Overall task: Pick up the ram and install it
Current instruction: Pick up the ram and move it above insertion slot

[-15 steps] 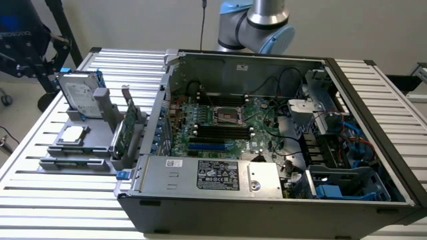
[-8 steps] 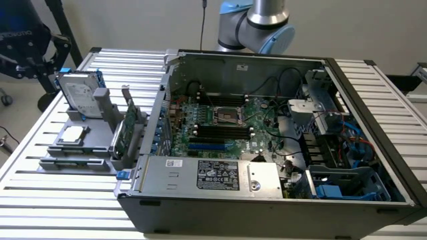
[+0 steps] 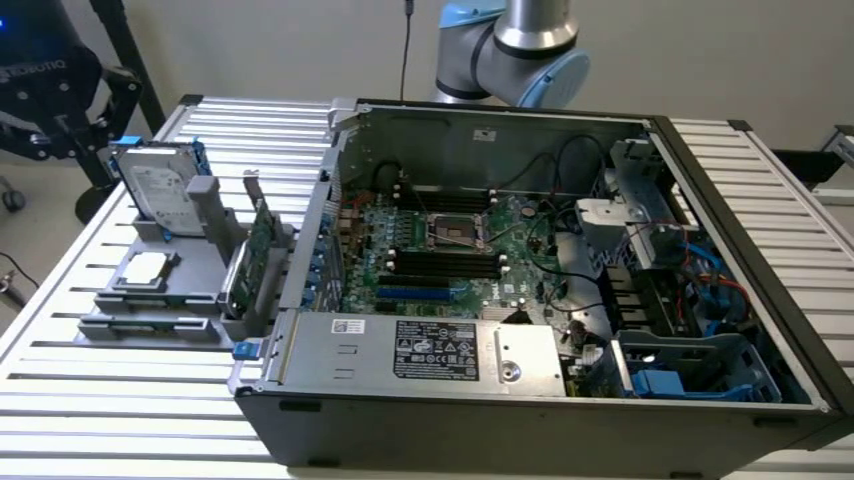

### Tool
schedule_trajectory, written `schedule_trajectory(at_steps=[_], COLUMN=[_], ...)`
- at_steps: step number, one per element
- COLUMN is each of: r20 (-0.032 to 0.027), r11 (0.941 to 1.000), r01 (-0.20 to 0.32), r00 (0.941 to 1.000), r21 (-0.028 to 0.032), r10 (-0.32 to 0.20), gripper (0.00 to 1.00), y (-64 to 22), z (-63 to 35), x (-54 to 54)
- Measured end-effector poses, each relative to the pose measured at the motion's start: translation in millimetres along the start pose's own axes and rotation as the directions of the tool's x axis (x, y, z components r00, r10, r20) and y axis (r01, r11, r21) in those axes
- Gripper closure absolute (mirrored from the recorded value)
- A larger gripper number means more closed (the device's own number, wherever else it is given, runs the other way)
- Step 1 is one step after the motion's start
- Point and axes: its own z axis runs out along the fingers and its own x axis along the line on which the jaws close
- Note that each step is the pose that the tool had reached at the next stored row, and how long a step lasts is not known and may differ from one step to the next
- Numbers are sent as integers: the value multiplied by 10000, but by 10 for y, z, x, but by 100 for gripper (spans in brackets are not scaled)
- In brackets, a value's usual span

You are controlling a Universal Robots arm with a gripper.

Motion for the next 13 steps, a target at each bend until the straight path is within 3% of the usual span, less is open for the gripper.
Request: schedule_trajectory(at_steps=[6, 10, 13], r20=[-45, -77, -101], r11=[9941, 9834, 9723], r01=[1085, 1813, 2338], r00=[9941, 9834, 9722], r21=[11, 15, 17], r10=[-1085, -1813, -2338], gripper=[89, 89, 89], y=[1, 1, 2], z=[3, 6, 7], x=[1, 2, 3])
